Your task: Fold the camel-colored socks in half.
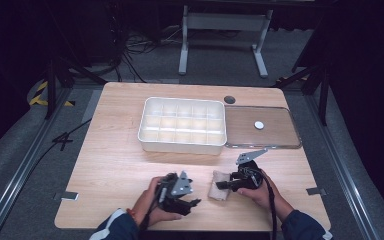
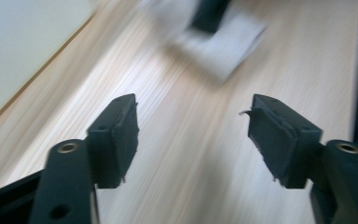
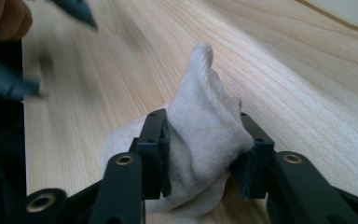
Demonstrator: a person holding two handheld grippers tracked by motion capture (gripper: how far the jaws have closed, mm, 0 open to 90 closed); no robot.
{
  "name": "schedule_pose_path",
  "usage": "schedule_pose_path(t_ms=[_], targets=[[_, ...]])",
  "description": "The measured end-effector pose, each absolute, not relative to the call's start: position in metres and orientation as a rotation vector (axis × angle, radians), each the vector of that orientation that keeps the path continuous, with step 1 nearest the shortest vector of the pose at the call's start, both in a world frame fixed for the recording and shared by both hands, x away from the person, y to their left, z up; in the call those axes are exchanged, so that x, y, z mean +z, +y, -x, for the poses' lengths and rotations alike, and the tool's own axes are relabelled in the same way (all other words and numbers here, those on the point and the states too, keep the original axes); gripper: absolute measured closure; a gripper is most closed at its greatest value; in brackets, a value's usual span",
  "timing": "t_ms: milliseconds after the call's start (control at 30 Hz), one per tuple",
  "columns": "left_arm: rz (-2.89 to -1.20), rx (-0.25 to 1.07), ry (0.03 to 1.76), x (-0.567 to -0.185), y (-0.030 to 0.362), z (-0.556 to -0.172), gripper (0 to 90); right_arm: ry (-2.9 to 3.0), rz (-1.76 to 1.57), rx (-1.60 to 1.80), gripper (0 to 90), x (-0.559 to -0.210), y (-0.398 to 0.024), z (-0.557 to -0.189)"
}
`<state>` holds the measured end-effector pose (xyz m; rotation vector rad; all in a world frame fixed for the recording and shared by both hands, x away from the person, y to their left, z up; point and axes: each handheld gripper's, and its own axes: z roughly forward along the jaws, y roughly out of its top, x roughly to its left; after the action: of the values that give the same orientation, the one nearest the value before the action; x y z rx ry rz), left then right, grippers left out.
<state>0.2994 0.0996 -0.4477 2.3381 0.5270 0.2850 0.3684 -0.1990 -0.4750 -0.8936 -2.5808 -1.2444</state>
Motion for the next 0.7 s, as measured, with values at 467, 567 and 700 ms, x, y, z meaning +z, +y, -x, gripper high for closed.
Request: schedule_pose_path(t_ms=[467, 567, 700], targets=[[-2.367, 0.286, 0.764, -0.473, 0.173, -0.313, 20.9, -2.654, 0.863, -1.264, 68.4, -0.466, -0.202, -0.361], [-2.355, 0.264, 0.744, -0.475, 0.171, -0.314, 20.0, -2.676, 0.862, -1.282, 68.5, -0.463, -0.205, -0.360], [-2.333, 0.259, 0.750, -0.478, 0.172, -0.315, 15.6, -2.712, 0.851, -1.297, 68.5, -0.458, -0.208, -0.358]])
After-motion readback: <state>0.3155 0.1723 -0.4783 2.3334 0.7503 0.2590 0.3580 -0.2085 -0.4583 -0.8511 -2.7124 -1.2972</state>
